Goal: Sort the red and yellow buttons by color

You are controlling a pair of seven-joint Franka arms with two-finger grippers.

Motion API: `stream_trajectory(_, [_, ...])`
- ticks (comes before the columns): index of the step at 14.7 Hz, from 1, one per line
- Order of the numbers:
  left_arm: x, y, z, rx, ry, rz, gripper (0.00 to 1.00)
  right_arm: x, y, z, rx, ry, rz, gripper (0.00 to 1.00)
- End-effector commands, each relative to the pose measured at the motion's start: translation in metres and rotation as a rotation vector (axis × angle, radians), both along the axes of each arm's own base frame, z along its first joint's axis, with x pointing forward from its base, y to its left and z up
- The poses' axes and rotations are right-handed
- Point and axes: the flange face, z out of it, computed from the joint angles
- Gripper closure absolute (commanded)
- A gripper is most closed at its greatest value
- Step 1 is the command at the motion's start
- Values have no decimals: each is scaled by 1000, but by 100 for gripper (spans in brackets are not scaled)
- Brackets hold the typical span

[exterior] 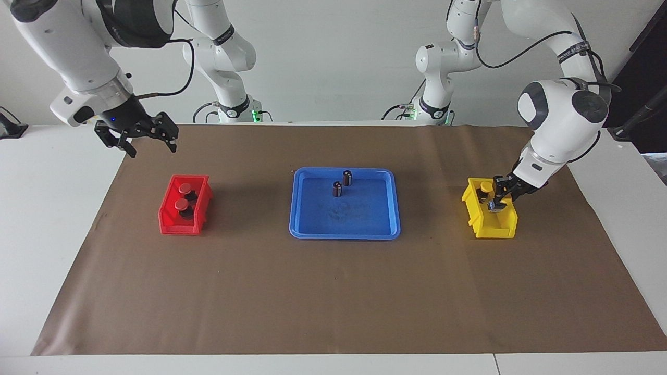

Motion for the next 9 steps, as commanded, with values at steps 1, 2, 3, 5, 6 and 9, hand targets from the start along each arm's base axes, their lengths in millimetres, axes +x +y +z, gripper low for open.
stream_trajectory(1, [-4, 2, -14, -6, -50, -6, 99, 4, -16, 7, -85, 24, -30, 0])
stream_trajectory(2, [-1, 2, -25, -8, -48, -5, 99, 4, -16, 10, -123, 30, -24, 0])
stream_trajectory(3, [2, 2, -31, -7, -51, -6, 99, 2, -12, 12, -126, 36, -20, 0])
stream_trajectory(5, [1, 2, -43, -6, -44, -8, 99, 2, -10, 8, -112, 46, -22, 0])
stream_trajectory(6, [2, 2, -47, -6, -45, -8, 99, 2, -10, 6, -108, 49, -20, 0])
stream_trajectory(9, [3, 2, -63, -8, -32, -7, 99, -2, 8, 9, -111, 51, 10, 0])
